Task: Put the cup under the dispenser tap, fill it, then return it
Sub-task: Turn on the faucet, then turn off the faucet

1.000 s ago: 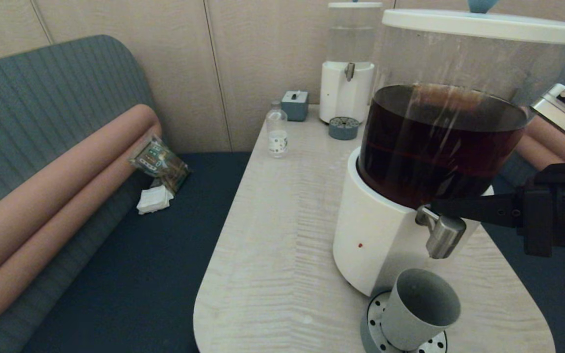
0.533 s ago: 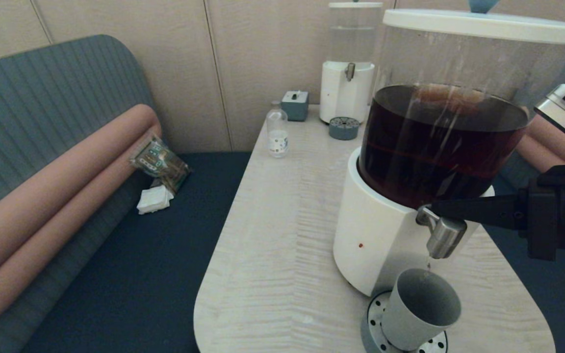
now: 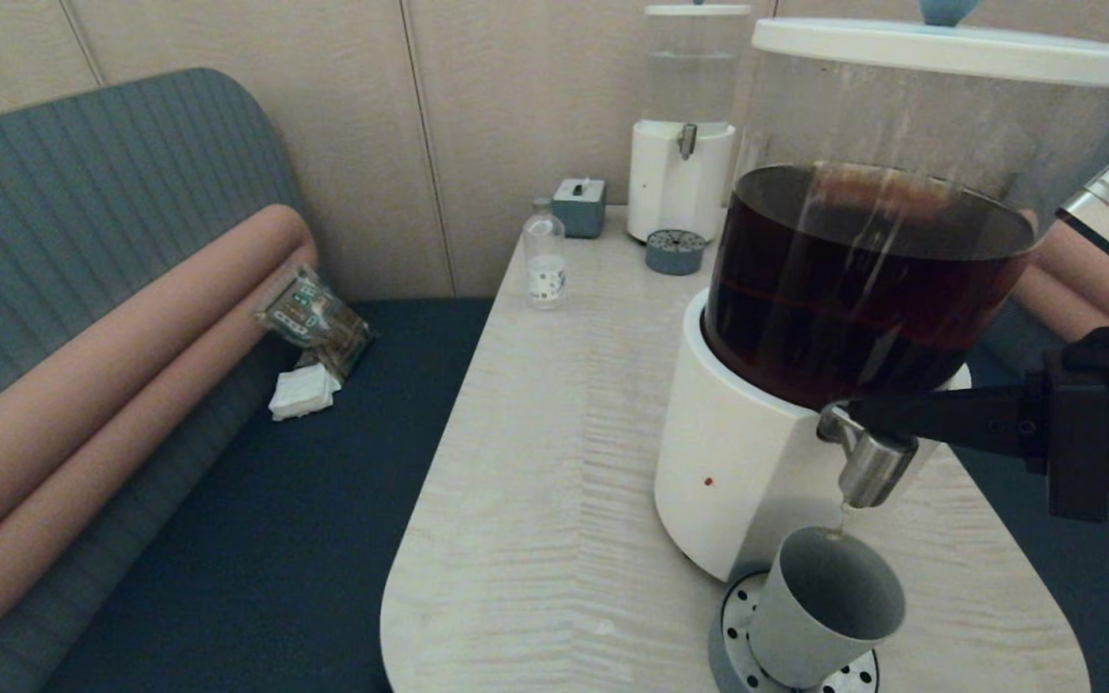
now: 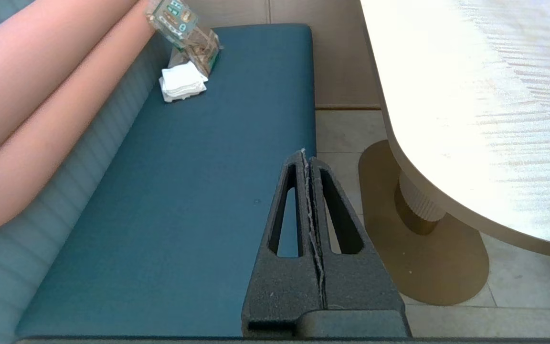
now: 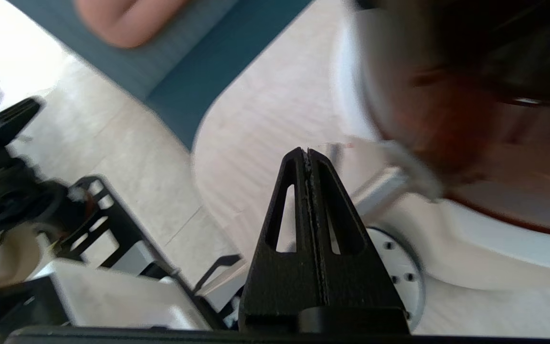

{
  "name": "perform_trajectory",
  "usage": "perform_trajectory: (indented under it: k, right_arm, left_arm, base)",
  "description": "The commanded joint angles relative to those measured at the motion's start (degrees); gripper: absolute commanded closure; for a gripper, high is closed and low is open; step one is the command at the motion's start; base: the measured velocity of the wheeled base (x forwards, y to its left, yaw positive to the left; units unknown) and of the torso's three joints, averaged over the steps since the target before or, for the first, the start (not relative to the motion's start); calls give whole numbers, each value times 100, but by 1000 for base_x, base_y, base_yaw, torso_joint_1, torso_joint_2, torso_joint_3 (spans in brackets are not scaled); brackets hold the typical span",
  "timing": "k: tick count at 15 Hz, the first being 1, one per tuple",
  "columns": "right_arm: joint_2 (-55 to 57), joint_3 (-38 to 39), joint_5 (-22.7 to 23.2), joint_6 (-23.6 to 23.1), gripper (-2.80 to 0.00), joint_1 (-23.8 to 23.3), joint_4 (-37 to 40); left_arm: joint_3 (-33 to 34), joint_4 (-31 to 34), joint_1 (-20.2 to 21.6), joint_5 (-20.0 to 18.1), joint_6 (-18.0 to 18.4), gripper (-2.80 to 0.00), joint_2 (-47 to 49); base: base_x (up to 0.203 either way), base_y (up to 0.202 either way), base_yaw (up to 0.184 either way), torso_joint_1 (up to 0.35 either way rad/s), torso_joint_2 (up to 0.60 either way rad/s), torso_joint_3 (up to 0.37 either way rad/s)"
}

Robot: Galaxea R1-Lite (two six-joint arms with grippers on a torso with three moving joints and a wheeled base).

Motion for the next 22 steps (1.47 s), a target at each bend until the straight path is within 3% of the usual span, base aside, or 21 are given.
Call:
perform_trajectory:
  k: [1,16,22]
  right_arm:
    - [-13,15,57,5,0,25,2]
    - [-525,67,167,24,0,26,35]
    - [-1326,283,96,31,0,-334,316]
  left_arm:
    - [4,-6,3,0,0,0,7]
    - [1,-8,3,0,0,0,2]
    - [5,-1,3,0,0,0,2]
  base:
    - [0,0,0,0,0,0]
    - [0,0,0,0,0,0]
    - [0,0,0,0,0,0]
